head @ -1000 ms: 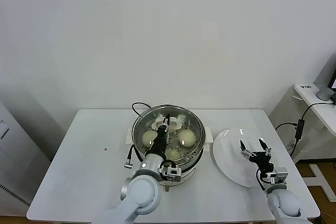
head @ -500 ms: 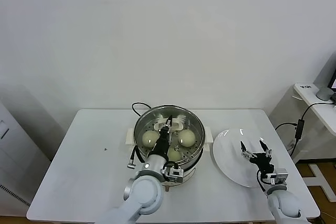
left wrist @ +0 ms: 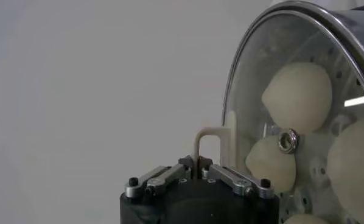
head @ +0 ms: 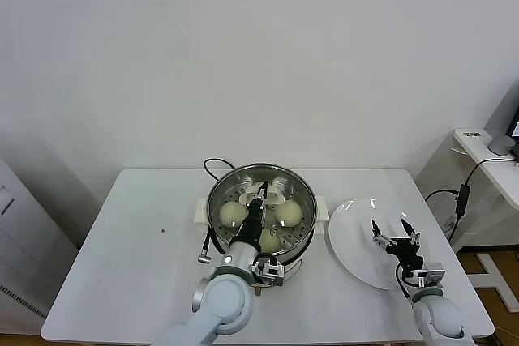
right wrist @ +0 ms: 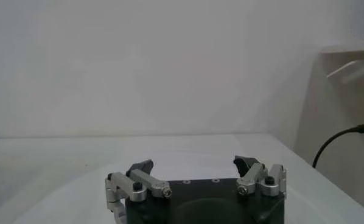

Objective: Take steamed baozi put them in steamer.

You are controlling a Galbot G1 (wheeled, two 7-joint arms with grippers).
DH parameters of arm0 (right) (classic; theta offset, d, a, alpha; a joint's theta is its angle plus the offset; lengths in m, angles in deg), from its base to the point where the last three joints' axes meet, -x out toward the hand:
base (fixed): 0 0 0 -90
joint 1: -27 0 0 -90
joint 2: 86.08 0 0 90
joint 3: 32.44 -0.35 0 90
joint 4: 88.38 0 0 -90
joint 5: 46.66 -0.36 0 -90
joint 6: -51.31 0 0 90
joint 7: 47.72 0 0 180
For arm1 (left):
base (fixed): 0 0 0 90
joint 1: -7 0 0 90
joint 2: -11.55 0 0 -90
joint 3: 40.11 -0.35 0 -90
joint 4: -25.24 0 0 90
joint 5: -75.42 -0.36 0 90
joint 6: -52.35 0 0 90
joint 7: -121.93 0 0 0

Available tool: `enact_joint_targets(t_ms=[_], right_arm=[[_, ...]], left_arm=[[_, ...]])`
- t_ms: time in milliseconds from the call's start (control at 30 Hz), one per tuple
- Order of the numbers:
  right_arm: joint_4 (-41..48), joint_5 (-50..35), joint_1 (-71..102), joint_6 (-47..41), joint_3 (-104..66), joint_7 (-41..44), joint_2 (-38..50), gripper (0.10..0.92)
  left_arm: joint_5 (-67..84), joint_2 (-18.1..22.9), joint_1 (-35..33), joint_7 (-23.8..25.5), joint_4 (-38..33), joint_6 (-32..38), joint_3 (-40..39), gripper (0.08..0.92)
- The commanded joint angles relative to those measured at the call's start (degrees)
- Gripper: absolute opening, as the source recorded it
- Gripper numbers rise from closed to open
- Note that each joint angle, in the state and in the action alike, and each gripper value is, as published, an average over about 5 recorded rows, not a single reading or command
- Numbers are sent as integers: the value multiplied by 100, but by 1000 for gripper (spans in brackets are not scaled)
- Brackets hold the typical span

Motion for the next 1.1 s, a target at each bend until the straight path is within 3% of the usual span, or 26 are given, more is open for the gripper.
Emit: enact_joint_targets(t_ms=[33, 133, 300, 533, 633, 767, 900, 1000, 1100], right_arm=[[-28, -5, 17, 2, -18, 5, 2, 823], [-34, -7, 29, 4, -36, 16, 6, 823], [-37, -19, 27, 11, -56, 43, 13, 823], [-83, -80, 0, 1, -49, 157, 52, 823], [-170, -162, -9, -71, -13, 265, 36, 823], [-448, -283, 20, -260, 32, 318, 59, 823], [-835, -382, 106, -433, 53, 213, 167, 823], [-1157, -370, 190, -624, 31, 65, 246, 823], [-1401, -251, 298, -762, -55, -54, 308, 823]], left_arm=[[284, 13, -57, -204, -1, -65, 78, 112], [857, -65, -151, -222, -263, -115, 159, 153], [2459, -426, -359, -143, -1015, -42, 359, 298], [5817, -1206, -626, 676, -2109, 1008, 1180, 497], [7480, -1491, -570, 794, -2346, 1345, 1743, 584], [10037, -1575, -551, 257, -2518, 1484, 2713, 697], [11709, -1200, -758, -794, -2512, 1246, 3809, 796], [11947, -884, -1127, -1586, -2276, 965, 4530, 819], [11629, -779, -1619, -1856, -1759, 818, 4971, 822]])
